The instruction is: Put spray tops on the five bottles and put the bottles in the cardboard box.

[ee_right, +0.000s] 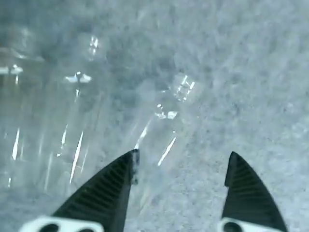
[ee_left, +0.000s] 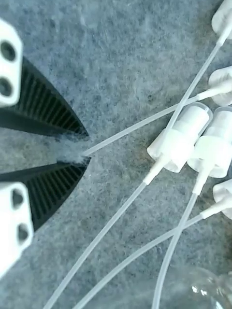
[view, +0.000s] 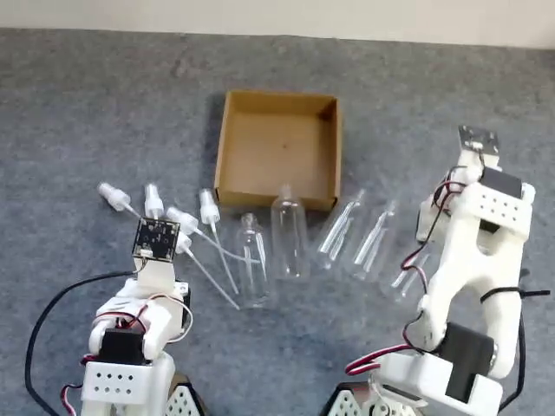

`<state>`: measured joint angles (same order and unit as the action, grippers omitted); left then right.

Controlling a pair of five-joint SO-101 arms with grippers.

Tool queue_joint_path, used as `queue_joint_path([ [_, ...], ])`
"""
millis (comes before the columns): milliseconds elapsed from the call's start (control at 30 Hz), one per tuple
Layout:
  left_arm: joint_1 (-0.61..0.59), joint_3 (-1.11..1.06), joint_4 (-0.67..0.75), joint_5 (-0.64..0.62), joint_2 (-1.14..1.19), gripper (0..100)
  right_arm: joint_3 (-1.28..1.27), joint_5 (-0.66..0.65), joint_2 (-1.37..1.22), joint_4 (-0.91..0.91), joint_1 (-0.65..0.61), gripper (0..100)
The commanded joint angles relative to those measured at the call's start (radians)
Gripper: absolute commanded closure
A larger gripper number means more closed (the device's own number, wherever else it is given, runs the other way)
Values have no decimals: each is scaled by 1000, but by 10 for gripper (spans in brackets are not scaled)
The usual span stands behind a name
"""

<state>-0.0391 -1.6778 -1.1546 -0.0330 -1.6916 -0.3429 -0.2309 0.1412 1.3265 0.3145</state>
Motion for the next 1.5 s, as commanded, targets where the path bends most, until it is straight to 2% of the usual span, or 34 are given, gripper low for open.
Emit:
queue_joint_path([
  [0,16,-25,-6,-5,-13,994,-51,-9,7,-64,16,758],
  [367,16,-25,-6,-5,-13,994,-415,-17,5,-395,16,762],
  [433,16,-25,-6,-5,-13,994,-446,-40,5,-423,24,803],
  [567,16,-25,-6,-5,-13,994,-453,-176,15,-432,122,939],
  [633,16,-25,-6,-5,-13,994,-389,-241,28,-426,159,972],
  [767,16,-25,-6,-5,-13,994,-173,-333,64,-275,168,974],
  [900,16,-25,-6,-5,-13,994,99,-391,47,-124,156,974],
  [1033,16,-25,-6,-5,-13,994,277,-413,-51,-90,157,974],
  [1333,1,-19,0,-2,-13,993,283,-385,-288,-71,156,977],
  [1467,-173,65,25,29,-15,992,283,-359,-309,-77,159,977],
])
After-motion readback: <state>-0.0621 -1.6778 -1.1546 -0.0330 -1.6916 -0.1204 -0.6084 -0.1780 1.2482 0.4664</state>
